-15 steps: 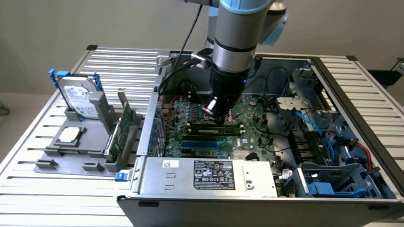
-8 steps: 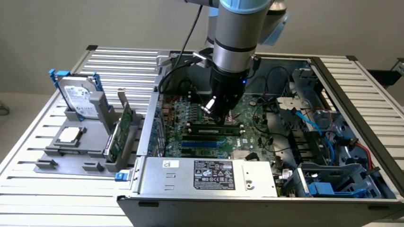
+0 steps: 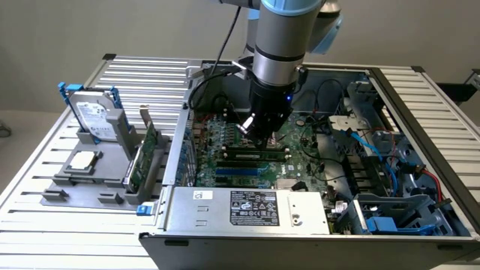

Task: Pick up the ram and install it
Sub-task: 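Press down the ram until it locks into place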

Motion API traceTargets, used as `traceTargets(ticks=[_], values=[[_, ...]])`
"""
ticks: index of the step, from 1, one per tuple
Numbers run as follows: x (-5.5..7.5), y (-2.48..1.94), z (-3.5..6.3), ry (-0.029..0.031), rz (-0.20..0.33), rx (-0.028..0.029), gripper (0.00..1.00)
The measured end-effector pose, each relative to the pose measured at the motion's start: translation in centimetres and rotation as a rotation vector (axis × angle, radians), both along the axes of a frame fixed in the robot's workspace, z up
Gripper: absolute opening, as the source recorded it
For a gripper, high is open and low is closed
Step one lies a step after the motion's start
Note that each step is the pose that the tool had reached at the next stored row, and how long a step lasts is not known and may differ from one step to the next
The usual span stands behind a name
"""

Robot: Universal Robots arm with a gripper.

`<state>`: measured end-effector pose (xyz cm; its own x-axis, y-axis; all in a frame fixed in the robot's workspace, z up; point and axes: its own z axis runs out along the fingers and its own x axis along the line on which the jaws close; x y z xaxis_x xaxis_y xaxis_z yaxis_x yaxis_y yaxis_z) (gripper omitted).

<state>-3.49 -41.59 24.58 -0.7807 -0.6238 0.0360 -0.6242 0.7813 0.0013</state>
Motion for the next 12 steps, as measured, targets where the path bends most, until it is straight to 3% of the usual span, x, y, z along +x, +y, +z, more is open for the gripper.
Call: traceTargets(ticks=[12], values=[[0.01,0.00,0.00,0.0000,-0.167,-0.0014,0.11]])
